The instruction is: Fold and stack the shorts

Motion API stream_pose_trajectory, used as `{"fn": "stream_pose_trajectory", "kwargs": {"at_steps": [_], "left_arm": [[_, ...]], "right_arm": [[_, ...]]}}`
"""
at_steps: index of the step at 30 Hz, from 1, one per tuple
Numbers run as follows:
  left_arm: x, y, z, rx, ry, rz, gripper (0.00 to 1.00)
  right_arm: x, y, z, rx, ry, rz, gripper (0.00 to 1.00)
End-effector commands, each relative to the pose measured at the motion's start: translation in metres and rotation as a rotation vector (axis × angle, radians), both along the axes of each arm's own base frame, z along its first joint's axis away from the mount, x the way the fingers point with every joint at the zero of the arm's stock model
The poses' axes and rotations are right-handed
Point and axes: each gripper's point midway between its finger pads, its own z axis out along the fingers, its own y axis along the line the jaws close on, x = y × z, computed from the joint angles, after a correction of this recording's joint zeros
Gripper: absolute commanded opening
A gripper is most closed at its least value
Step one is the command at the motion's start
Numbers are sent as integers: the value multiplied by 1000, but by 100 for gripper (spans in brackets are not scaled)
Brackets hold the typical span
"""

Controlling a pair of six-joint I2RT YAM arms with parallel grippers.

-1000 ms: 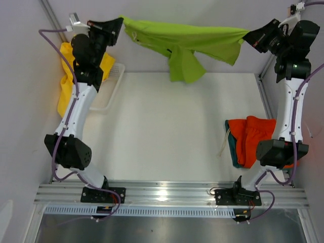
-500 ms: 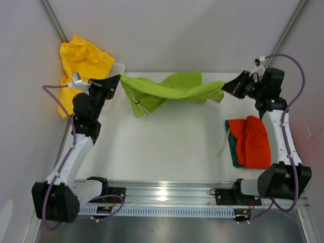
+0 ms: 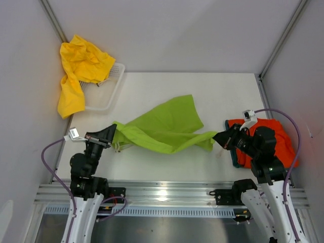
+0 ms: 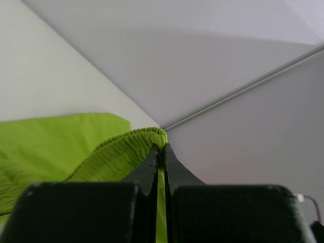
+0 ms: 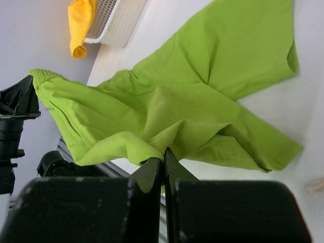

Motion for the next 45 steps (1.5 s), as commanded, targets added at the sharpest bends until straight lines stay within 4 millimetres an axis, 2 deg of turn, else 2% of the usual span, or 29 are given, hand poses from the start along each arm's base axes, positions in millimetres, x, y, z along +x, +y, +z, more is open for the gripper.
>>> {"fn": "stream_pose_trajectory", "kwargs": {"at_steps": [1, 2, 3, 4, 7, 8, 10, 11, 13, 14, 15, 16, 17, 18, 21, 23, 25, 27, 31, 32, 34, 35, 36, 37, 38, 39, 40, 42, 45], "left_arm": [[-6, 11, 18, 67, 15, 65, 0], [-7, 11, 28, 82, 7, 64, 0], [-14, 11, 51, 100, -23, 64, 0], [-22, 10, 79, 106, -70, 56, 0], [-52, 11, 145, 126, -223, 55, 0], [-69, 13, 170, 122, -285, 64, 0], [-85, 14, 188, 134, -333, 65, 0], [-113, 15, 221, 133, -419, 66, 0], [-132, 15, 238, 138, -473, 62, 0], [-158, 16, 259, 133, -545, 60, 0], [-169, 17, 267, 134, -575, 63, 0], [-187, 18, 279, 131, -618, 69, 0], [-225, 20, 302, 126, -692, 68, 0], [-226, 20, 303, 127, -692, 69, 0], [-249, 23, 315, 126, -729, 84, 0], [-257, 27, 321, 133, -740, 109, 0], [-257, 30, 327, 146, -742, 137, 0], [-227, 27, 327, 158, -675, 125, 0], [-138, 13, 304, 158, -528, 61, 0], [-101, 8, 278, 159, -439, 43, 0], [-61, 4, 256, 135, -379, 23, 0], [-33, 1, 228, 135, -313, 15, 0], [-21, 0, 218, 134, -292, 17, 0], [2, -2, 186, 137, -242, 12, 0], [16, -3, 171, 138, -212, 11, 0], [23, -3, 161, 138, -207, 10, 0], [37, -5, 131, 137, -156, 4, 0], [59, -6, 96, 125, -114, 7, 0], [86, -6, 28, 105, -17, 11, 0]], "right_arm": [[1, -8, 28, -30, -66, -46, 0], [-2, -7, 44, -18, -103, -36, 0], [-5, -5, 60, -12, -153, -19, 0], [-14, -3, 96, 0, -250, 5, 0], [-39, -1, 155, 1, -455, 68, 0], [-57, -1, 190, 14, -568, 89, 0], [-89, 5, 222, 33, -679, 175, 0], [-113, 4, 252, 45, -781, 197, 0], [-144, 5, 276, 61, -873, 244, 0], [-157, 4, 288, 64, -916, 248, 0], [-181, 2, 307, 65, -988, 254, 0], [-191, 2, 315, 63, -1014, 257, 0], [-220, 2, 337, 51, -1067, 246, 0], [-231, 1, 344, 50, -1100, 246, 0], [-247, 5, 355, 46, -1119, 248, 0], [-237, 5, 357, 53, -1069, 226, 0], [-224, 3, 357, 53, -1027, 200, 0], [-187, 0, 347, 63, -914, 161, 0], [-98, -1, 308, 103, -676, 103, 0], [-66, 1, 280, 105, -579, 90, 0], [-30, 2, 259, 118, -521, 66, 0], [-5, 6, 227, 118, -431, 68, 0], [6, 7, 212, 121, -393, 66, 0], [18, 8, 203, 133, -382, 58, 0], [32, 10, 172, 130, -312, 58, 0], [43, 11, 155, 127, -272, 53, 0], [52, 10, 143, 124, -253, 33, 0], [74, 7, 100, 113, -179, 7, 0], [97, 3, 60, 111, -129, -31, 0]]}}
